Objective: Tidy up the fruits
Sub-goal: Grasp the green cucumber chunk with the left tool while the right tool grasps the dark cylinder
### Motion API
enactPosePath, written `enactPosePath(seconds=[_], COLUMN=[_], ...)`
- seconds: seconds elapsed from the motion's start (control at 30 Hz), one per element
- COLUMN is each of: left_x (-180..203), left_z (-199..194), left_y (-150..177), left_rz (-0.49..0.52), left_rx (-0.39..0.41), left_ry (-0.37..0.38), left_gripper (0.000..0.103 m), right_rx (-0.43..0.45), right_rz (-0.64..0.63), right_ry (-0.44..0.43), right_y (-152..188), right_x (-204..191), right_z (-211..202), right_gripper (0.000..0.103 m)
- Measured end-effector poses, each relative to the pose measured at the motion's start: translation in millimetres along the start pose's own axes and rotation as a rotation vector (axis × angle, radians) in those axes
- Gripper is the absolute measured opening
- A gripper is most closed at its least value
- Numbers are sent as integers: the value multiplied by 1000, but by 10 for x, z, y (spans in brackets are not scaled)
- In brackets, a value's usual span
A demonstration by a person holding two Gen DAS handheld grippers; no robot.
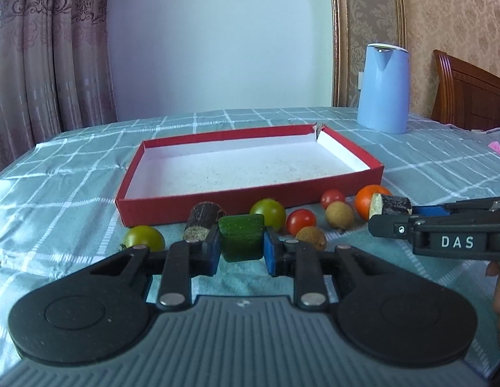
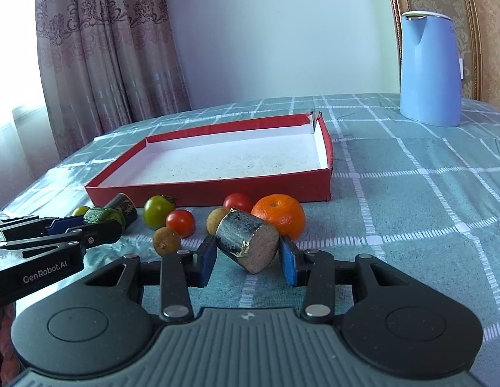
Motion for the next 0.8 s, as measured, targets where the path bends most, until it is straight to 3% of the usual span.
enactPosePath(seconds=[0.43,0.6,0.8], left_x=[108,86,-23], left_z=[199,488,891], left_y=[-353,-509,-640], left_rz=[11,-15,-40], left_rx=[5,-19,-54], left_ry=[8,-26,-96], left_gripper=[24,24,24], right_rx=[92,101,36], right_rz=[-64,-96,-92], right_ry=[67,89,119], right_y=[-430,-631,-795], right_x=[97,113,223], right_z=[-25,185,645], right_gripper=[41,41,41])
Point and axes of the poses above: each gripper's, at about its wrist camera, not at the fingertips, and z roughly the way its jaws point, x to its right, y to its underside, the point moved 6 cm from there along z, roughly the way its jaws point, and after that the axes turned 13 degrees about -z, right-handed, at the moved point
